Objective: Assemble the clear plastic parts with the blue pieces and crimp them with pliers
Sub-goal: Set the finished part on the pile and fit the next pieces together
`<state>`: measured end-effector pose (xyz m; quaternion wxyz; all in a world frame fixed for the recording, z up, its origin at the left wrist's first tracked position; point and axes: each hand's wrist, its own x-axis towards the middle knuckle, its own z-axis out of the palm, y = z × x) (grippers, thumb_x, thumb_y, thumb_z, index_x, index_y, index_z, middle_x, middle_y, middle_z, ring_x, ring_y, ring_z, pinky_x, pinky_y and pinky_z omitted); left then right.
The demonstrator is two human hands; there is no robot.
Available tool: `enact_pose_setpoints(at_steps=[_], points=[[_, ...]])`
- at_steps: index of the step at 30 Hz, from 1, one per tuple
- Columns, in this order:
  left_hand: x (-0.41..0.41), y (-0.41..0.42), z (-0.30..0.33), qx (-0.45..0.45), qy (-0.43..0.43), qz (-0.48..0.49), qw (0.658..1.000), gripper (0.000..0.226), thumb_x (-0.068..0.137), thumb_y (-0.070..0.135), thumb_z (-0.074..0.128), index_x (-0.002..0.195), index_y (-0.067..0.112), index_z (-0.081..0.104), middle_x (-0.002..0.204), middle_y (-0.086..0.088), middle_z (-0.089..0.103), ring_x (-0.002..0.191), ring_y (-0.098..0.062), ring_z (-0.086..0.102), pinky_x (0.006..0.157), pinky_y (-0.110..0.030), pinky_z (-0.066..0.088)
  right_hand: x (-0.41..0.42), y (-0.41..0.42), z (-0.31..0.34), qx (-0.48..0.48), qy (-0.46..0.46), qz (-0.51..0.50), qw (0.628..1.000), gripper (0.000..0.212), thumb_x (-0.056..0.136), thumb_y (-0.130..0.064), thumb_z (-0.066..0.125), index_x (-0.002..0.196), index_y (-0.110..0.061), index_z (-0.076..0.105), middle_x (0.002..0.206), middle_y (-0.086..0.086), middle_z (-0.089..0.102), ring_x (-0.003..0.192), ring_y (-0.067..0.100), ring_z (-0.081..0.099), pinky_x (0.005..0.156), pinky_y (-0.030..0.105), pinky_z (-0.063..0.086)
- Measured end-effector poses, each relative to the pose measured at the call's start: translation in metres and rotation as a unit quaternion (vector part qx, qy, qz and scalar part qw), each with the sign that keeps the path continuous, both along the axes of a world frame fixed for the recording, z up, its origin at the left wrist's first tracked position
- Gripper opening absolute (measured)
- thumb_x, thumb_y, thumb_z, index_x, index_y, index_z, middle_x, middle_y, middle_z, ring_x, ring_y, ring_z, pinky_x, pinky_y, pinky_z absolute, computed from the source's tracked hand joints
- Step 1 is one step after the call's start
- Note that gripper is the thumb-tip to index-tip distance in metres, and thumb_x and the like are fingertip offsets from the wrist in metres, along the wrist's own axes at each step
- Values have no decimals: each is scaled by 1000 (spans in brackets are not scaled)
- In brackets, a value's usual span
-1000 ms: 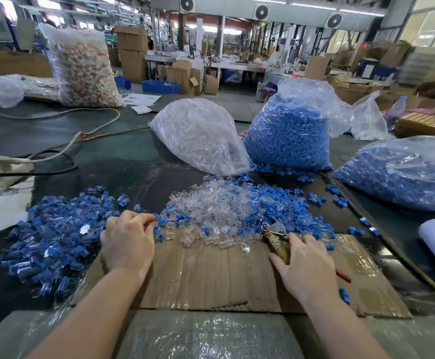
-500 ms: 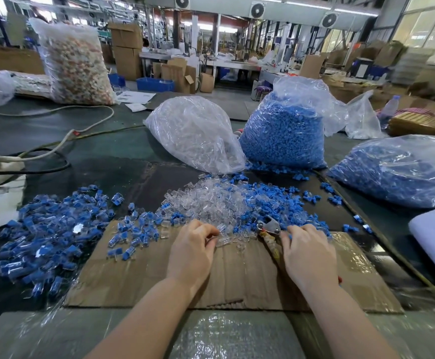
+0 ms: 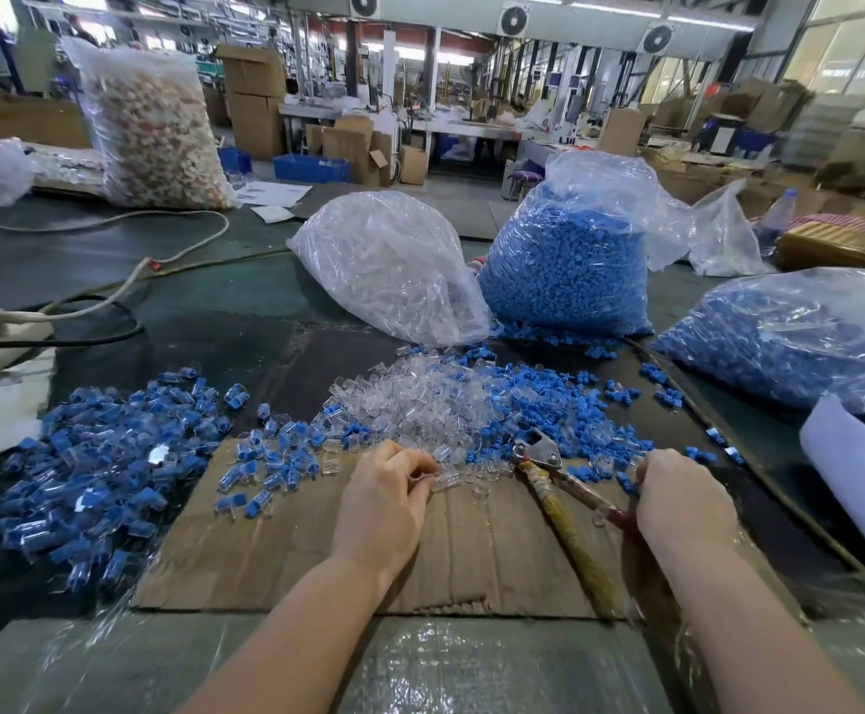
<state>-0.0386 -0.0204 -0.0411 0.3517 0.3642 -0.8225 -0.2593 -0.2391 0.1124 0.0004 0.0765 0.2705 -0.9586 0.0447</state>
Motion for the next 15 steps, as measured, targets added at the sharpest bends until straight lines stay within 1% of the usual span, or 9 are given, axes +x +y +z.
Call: enact_pose_setpoints(at_steps=[2,4,7,9,12,15], points=[[0,0,0,0,0,-2,1000,17,87,18,63,103,21,67,90,15,53,92,-5,50,83,-16,40,0,-1,0,-8,-8,11,1000,10,88,-6,54,90,-16,55,84,1,54,79,19,52,62,27,41],[-1,0,-1,-1,-1,-8,1000,17,88,18,62,104,20,67,91,15,53,92,-5,50,82,-14,39,4,-3,0,-30,5,32,999,9,89,-8,57,93,-15,58,91,2,56,87,19,54,66,26,42],[-2,-1,-1,-5,-5,-14,1000,18,88,20,62,106,19,66,91,14,53,90,-4,51,78,-11,38,16,-11,0,-66,42,74,994,9,89,-8,57,90,-17,57,85,-2,52,83,15,51,68,25,45],[-1,-1,-1,-2,-5,-19,1000,20,88,21,62,108,19,65,92,14,53,90,-5,51,78,-12,39,23,-17,0,-76,48,88,992,12,90,-7,54,91,-19,55,85,-4,52,82,13,50,67,24,43],[-1,-1,0,-4,-20,-35,999,25,88,24,62,113,21,63,94,13,51,92,-6,51,85,-16,43,27,-20,-1,-80,34,86,992,16,90,-6,51,97,-20,56,92,-2,57,87,14,53,70,24,44],[-3,-1,1,-8,-43,-51,998,29,89,26,59,118,24,60,95,14,48,93,-4,49,85,-15,40,27,-20,-3,-80,30,83,993,20,89,-5,51,101,-20,57,98,-2,60,91,15,54,72,26,46]])
